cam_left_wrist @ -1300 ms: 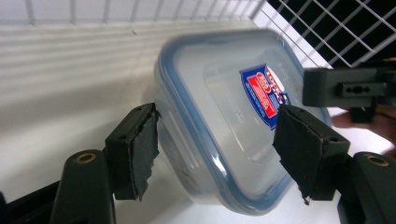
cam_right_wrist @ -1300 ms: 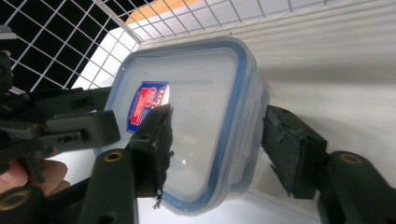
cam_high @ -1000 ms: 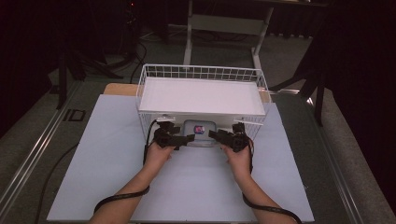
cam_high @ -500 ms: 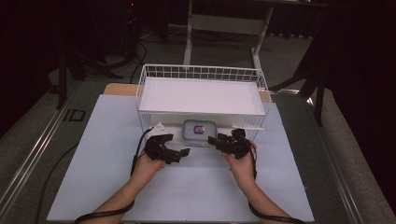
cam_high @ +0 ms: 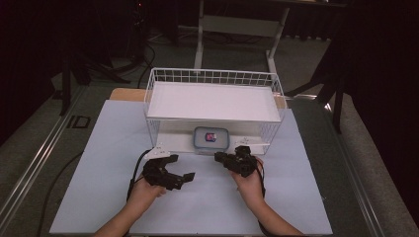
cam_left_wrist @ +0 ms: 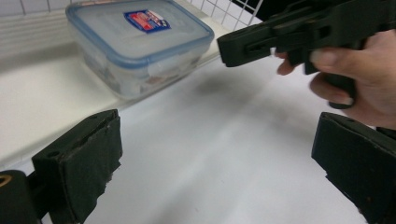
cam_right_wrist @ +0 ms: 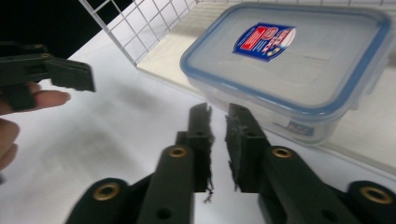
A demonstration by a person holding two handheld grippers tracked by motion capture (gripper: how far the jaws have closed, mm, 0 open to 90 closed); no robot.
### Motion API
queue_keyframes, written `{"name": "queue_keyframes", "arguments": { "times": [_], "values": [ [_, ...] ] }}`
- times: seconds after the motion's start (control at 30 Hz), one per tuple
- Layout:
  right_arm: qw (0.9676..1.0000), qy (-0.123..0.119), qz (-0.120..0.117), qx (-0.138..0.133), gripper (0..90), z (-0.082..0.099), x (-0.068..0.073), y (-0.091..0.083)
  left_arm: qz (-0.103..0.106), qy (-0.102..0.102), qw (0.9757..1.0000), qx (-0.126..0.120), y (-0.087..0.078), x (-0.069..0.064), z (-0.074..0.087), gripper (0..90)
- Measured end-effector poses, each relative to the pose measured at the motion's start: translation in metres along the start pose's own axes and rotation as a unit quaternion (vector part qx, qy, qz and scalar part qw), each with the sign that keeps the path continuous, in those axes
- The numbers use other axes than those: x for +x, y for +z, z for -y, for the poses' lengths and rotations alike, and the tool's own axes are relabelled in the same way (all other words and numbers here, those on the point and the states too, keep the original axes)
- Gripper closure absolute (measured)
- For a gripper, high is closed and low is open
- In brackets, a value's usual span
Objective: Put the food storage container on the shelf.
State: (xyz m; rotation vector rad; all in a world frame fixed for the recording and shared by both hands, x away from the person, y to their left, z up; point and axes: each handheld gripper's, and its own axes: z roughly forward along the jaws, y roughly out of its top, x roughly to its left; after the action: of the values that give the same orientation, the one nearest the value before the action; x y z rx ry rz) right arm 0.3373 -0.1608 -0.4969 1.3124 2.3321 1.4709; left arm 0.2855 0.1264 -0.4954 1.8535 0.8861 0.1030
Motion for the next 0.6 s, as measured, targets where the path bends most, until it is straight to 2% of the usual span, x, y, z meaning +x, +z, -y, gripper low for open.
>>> {"name": "queue_keyframes", "arguments": {
  "times": [0.17, 0.27, 0.4, 0.6],
  "values": [
    [1.0000, -0.002, 0.003, 0.005, 89.6, 0.002, 0.001, 0.006, -0.003, 0.004, 1.0000, 0.002, -0.011, -0.005, 0.014, 2.9],
    [0.9999, -0.001, 0.007, 0.008, 89.8, 0.003, 0.001, 0.011, 0.002, 0.000, 1.0000, 0.005, -0.014, -0.008, 0.024, 2.9],
    [0.9997, -0.007, 0.015, 0.018, 89.8, 0.005, 0.003, 0.019, 0.002, 0.011, 0.9999, 0.005, -0.015, -0.014, 0.034, 2.9],
    [0.9993, -0.011, 0.027, 0.025, 89.8, 0.004, -0.001, 0.031, 0.002, 0.022, 0.9997, 0.002, -0.013, -0.017, 0.035, 2.9]
  ]
}}
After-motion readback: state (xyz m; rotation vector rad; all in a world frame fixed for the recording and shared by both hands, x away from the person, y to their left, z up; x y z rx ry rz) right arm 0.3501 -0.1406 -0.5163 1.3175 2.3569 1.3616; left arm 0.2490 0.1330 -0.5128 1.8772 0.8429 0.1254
